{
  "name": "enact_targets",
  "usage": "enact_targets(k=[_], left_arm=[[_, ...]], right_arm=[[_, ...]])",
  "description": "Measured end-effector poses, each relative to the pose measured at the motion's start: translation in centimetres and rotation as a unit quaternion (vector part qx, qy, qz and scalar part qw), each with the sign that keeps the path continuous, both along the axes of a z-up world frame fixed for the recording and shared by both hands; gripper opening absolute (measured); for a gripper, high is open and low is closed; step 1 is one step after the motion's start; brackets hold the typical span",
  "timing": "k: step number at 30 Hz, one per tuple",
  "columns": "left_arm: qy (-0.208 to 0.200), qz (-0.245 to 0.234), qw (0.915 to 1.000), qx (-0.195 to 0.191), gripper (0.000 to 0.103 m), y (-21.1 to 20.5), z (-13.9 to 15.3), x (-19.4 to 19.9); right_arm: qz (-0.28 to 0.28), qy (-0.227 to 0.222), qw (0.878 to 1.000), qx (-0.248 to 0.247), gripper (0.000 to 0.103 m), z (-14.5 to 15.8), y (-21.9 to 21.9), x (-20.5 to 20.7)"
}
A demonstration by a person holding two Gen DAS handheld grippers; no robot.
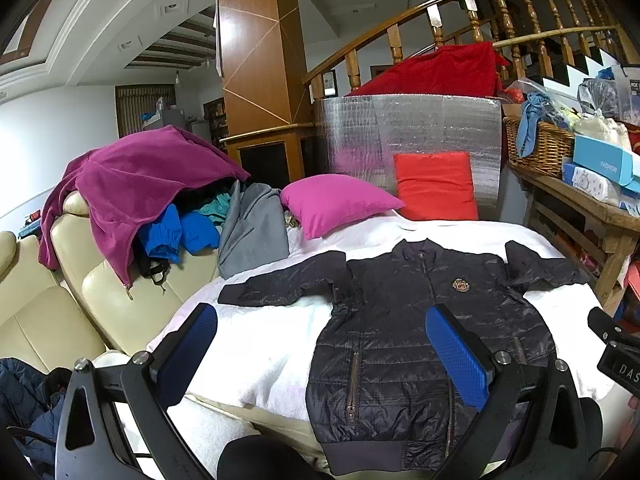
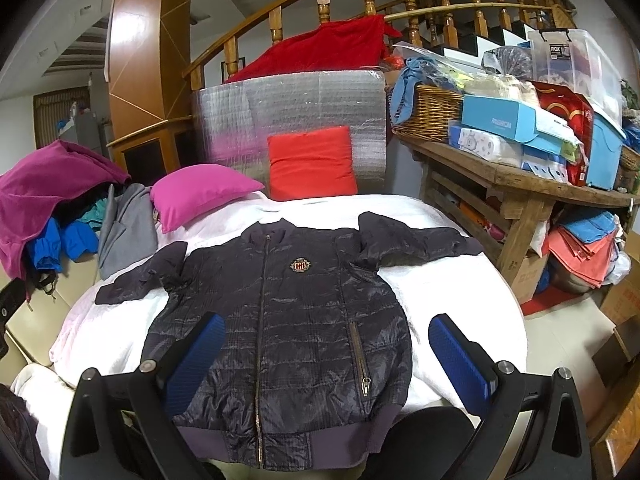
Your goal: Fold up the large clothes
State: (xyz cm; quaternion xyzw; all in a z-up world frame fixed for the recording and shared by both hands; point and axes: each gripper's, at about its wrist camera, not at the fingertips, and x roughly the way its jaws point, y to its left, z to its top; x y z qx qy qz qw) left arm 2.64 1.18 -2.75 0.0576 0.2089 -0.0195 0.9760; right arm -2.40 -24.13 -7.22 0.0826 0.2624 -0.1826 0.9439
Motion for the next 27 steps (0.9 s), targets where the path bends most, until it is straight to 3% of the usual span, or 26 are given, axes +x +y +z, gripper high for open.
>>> enact_targets(k=[8,14,19,23,27], left_arm=[[0.028,0.010,0.9996,0.002,0.103,-0.7,-1.7,3.0],[0.082,0.000,0.9965,0.020,0.103,-3.2,-5.0,7.8],[0.167,-0.026,0.9851,0.032,0.103,-6.2,-10.8,14.4],[0.256,-0.044,0.9653,0.023,0.103,-8.4,-17.3,20.6],[0.283,-0.035,0.9583,0.025,0.103,-10.2,-22.2,25.2]], right_arm=[[0.001,0.013,1.000,-0.007,0.103,-0.4,-0.9,3.1],[-0.010,0.028,1.000,0.002,0.103,-1.8,-3.6,7.3],[-0.004,0.027,0.999,0.035,0.103,-4.3,-8.2,12.3],[-0.011,0.015,0.996,0.089,0.103,-7.6,-14.9,16.8],[-0.054,-0.010,0.984,0.169,0.103,-11.8,-24.3,20.3]])
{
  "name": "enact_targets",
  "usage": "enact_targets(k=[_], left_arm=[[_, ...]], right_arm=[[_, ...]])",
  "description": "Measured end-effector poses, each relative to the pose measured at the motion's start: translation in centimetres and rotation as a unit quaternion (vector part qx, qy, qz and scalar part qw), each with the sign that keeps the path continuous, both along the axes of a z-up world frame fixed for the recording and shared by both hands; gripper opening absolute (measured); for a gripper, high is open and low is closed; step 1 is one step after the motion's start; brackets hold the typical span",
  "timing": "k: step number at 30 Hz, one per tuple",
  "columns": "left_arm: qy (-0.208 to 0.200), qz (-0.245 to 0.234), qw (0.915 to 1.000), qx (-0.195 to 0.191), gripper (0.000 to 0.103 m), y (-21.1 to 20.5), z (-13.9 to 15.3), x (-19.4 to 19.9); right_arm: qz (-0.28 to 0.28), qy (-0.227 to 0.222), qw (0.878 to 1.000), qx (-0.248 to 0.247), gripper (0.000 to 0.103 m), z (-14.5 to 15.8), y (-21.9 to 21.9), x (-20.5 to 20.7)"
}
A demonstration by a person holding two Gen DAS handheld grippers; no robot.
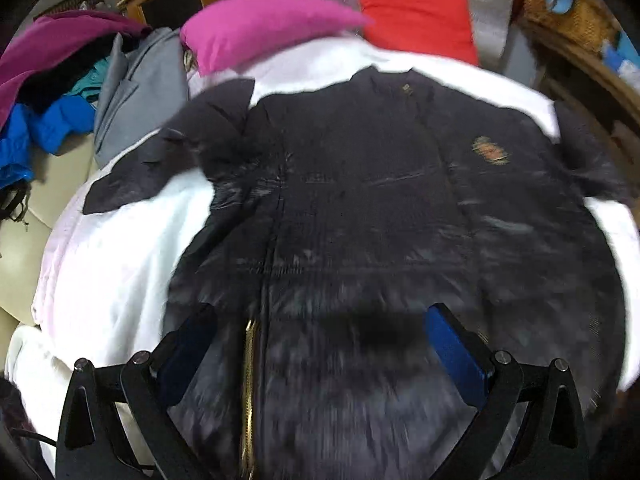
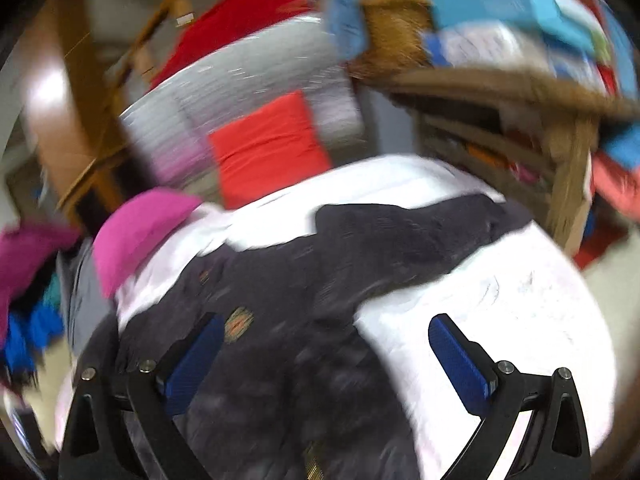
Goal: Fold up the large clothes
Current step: 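Grasp the black jacket's sleeve cuff with the right gripper and lift it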
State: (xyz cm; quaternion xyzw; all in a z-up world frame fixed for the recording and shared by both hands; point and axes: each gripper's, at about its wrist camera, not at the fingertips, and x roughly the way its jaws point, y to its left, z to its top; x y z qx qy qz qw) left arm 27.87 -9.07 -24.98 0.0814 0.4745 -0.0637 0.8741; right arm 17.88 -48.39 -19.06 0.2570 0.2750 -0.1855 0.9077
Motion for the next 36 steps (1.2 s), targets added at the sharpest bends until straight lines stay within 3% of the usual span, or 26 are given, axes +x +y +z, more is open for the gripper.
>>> enact_targets(k=[2,3,6,12,16,18,20,21,23,24,28,33,36], left_arm=[[0.001,0.003,0.9999,-0.011,0.103,-0.9,-1.3,1.8],[0.000,0.005,0.9999,-0.009,0.103,-1.2,-1.4,2.4],[-0.005,-0.004,1.0000,-0.004,0.103,-2.6,-2.2,4.0],[0.032,-0.020,0.9993,-0.003,0.103,-3.5,-4.9,4.8],[0.042,-0.022,0.9986,-0.025,0.103,-2.7,-5.2,5.1],[0.037,-0.019,0.9987,-0.028,0.103,-2.8,-5.3,4.7],[0.038,-0.015,0.9988,-0.025,0.103,-2.8,-5.3,4.5],[0.039,-0.015,0.9988,-0.023,0.103,-2.9,-5.3,4.5],[0.045,-0.014,0.9986,-0.023,0.103,-3.2,-5.1,4.6],[0.051,-0.013,0.9984,-0.021,0.103,-3.4,-5.0,4.7],[0.052,-0.004,0.9985,-0.019,0.103,-3.5,-3.8,6.0],[-0.016,0.040,0.9984,-0.035,0.103,-1.7,-0.6,6.4],[-0.048,0.074,0.9951,-0.044,0.103,-0.1,0.8,6.6]], right_arm=[[-0.037,-0.005,0.997,0.068,0.103,-2.2,-4.7,0.8],[-0.062,-0.025,0.990,0.126,0.103,-3.7,-7.8,0.9],[-0.111,-0.076,0.966,0.221,0.103,-6.7,-13.9,0.9],[-0.152,-0.125,0.924,0.327,0.103,-12.3,-20.8,2.2],[-0.173,-0.119,0.912,0.353,0.095,-15.1,-23.0,3.8],[-0.182,-0.119,0.911,0.350,0.084,-16.0,-24.1,4.6],[-0.186,-0.108,0.916,0.338,0.064,-16.3,-24.7,5.4],[-0.187,-0.104,0.919,0.330,0.060,-16.5,-24.9,5.9],[-0.184,-0.107,0.923,0.321,0.031,-16.5,-24.7,6.3],[-0.180,-0.107,0.924,0.319,0.023,-16.4,-24.7,6.5],[-0.159,-0.134,0.935,0.286,0.018,-13.3,-22.5,6.9],[-0.069,-0.195,0.943,0.261,0.018,-6.9,-16.5,7.9],[-0.010,-0.197,0.951,0.240,0.018,-4.2,-11.2,9.4]])
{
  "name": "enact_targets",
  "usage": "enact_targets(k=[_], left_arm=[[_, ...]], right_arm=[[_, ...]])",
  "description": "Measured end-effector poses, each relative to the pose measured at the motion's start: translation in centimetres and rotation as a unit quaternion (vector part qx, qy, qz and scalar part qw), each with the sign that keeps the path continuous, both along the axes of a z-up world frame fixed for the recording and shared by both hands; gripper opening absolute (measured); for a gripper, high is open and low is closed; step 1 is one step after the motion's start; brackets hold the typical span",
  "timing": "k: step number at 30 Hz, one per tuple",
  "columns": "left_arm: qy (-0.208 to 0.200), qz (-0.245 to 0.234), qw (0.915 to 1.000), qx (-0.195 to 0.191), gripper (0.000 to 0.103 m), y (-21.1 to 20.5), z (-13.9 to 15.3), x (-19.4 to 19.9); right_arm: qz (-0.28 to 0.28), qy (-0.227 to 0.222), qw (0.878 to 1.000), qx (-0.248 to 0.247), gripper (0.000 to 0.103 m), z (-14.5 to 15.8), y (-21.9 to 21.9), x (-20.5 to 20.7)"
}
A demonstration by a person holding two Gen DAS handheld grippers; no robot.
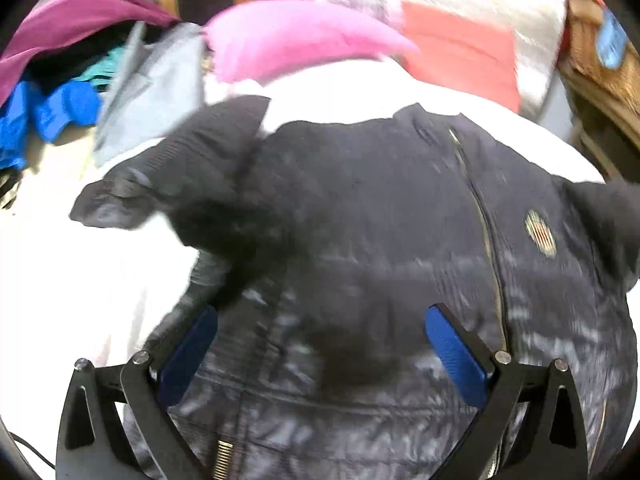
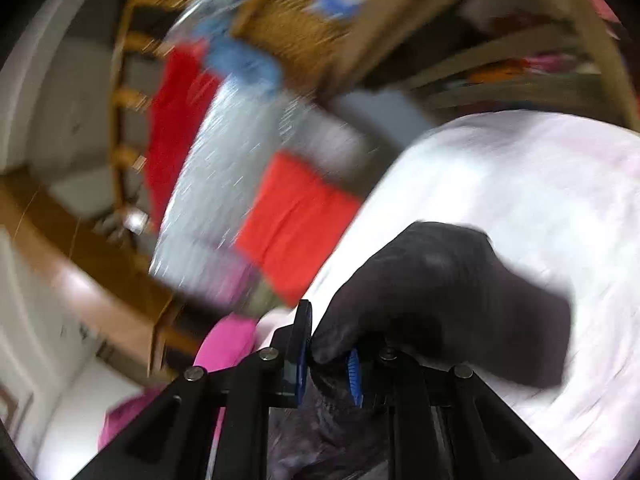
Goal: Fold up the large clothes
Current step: 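Grasp the black jacket's sleeve cuff with the right gripper and lift it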
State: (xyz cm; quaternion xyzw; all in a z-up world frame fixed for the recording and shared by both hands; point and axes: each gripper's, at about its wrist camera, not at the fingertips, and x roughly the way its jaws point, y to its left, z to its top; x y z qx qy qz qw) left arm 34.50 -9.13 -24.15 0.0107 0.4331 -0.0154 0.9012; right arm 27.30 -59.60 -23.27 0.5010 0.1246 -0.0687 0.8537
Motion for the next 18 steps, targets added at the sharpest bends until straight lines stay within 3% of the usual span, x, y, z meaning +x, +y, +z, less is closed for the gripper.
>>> enact_targets(k=[5,10,12,13,14,18], left_arm=[[-0.030,0.027,0.9992,-0.001,0.103,1.9,1.1,-0.5],[-0.035,0.038,0.9987,-0.008,0.103,4.0,0.5,-0.4],[-0.037,0.045,0.9982,-0.018,0.103,4.7,0.7,-0.3],[-0.039,0.046,0.9979,-0.021,0.103,4.7,0.8,-0.5],[-0.043,0.047,0.9976,-0.024,0.103,4.9,1.0,-0.7],[-0.061,0.033,0.9969,-0.037,0.103,4.8,1.6,-0.8]], right_arm=[[0.098,-0.002,0.995,-0.019,0.018,0.8,9.1,2.8],[0.182,0.037,0.983,0.011,0.020,-2.9,16.1,5.9],[0.210,0.073,0.975,0.028,0.039,-5.0,18.5,6.7],[0.221,0.092,0.970,0.043,0.069,-6.0,19.4,7.1],[0.226,0.102,0.967,0.055,0.088,-6.7,19.1,7.6],[0.252,0.104,0.959,0.082,0.088,-7.0,19.8,6.6]])
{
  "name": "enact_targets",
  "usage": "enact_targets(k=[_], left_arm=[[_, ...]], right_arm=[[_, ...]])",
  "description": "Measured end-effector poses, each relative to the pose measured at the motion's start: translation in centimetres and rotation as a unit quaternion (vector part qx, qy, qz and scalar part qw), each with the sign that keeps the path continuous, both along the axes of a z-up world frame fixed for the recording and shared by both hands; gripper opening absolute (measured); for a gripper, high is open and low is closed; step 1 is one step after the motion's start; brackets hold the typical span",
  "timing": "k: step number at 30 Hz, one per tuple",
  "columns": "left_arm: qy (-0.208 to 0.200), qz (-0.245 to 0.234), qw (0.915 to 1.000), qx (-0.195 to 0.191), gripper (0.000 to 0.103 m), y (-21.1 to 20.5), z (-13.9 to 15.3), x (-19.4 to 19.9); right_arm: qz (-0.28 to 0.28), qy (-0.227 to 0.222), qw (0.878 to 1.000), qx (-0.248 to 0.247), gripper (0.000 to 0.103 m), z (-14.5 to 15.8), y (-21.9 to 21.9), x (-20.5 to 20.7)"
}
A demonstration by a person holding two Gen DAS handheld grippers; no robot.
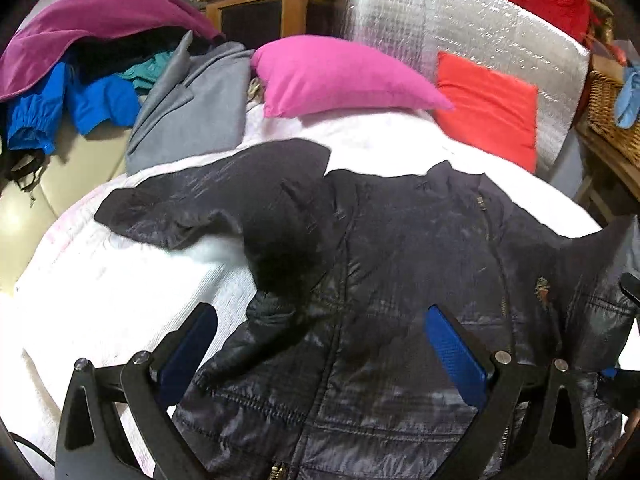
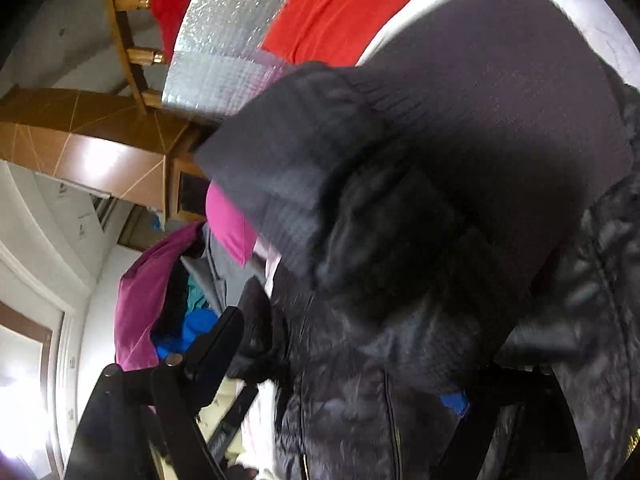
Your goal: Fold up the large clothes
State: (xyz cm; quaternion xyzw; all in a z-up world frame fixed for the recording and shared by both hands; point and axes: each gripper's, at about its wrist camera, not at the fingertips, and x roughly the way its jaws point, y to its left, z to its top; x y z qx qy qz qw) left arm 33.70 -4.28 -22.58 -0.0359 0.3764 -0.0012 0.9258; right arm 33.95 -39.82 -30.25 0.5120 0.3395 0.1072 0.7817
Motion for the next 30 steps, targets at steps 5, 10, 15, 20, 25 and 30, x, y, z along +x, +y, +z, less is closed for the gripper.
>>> enact_targets(k=[5,10,15,20,25,30], left_arm=[[-0.009,-0.038,0.9991,-0.016,0.103,-1.3,0.4,-0.6],[-0.026,-0.089,0.9957,-0.002,0.103,-3.8,0.6,-2.0],[-0.033,-0.129,0.9911,-0.002,0.103,-7.2,1.1,-4.0],[-0.016,-0.187,0.9821,-0.018,0.103,-13.1,2.1,-5.0],[0.014,-0.212,0.9770,-0.011,0.103,-18.5,1.5,-4.0],[0.043,-0.199,0.9791,-0.002,0.103,-21.0,0.4,-0.9]], right_arm=[[0.037,-0.029,0.998,0.037,0.089,2.2,-2.1,-2.8],[-0.031,-0.019,0.998,0.052,0.089,2.4,-6.9,-6.0],[-0.160,0.051,0.984,0.063,0.089,-0.9,-13.0,-8.2],[-0.193,0.073,0.970,0.130,0.089,-4.4,-14.8,-7.4],[-0.212,0.083,0.958,0.177,0.088,-6.3,-16.9,-8.0],[-0.206,0.099,0.952,0.204,0.088,-7.5,-17.7,-7.6]])
